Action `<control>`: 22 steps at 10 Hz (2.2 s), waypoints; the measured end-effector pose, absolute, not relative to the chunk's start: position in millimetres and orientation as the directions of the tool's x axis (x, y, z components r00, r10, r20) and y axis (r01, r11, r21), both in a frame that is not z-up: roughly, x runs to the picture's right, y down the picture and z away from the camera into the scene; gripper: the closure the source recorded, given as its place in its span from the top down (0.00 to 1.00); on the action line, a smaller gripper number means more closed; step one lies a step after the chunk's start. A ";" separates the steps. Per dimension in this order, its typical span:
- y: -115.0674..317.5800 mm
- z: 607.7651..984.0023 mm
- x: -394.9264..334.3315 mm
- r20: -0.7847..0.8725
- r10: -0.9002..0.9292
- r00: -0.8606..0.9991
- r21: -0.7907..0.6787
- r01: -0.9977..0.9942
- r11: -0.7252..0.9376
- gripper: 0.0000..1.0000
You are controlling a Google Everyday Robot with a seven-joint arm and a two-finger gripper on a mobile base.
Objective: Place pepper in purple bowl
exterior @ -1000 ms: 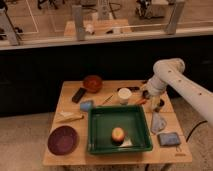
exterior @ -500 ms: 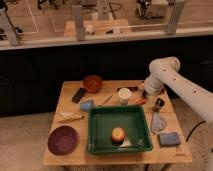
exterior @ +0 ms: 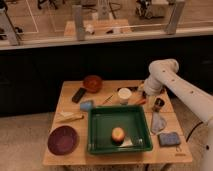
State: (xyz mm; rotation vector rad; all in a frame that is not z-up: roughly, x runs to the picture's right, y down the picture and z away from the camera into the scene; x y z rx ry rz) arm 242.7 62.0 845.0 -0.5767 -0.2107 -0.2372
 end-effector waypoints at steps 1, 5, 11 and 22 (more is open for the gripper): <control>63.6 848.0 242.2 0.264 -0.161 0.951 -0.516 0.280 0.810 0.80; 67.3 862.0 237.9 0.261 -0.158 0.952 -0.532 0.279 0.800 0.80; 74.0 876.0 238.0 0.246 -0.142 0.959 -0.555 0.260 0.790 0.80; 83.5 882.9 235.6 0.259 -0.129 0.957 -0.549 0.255 0.796 0.80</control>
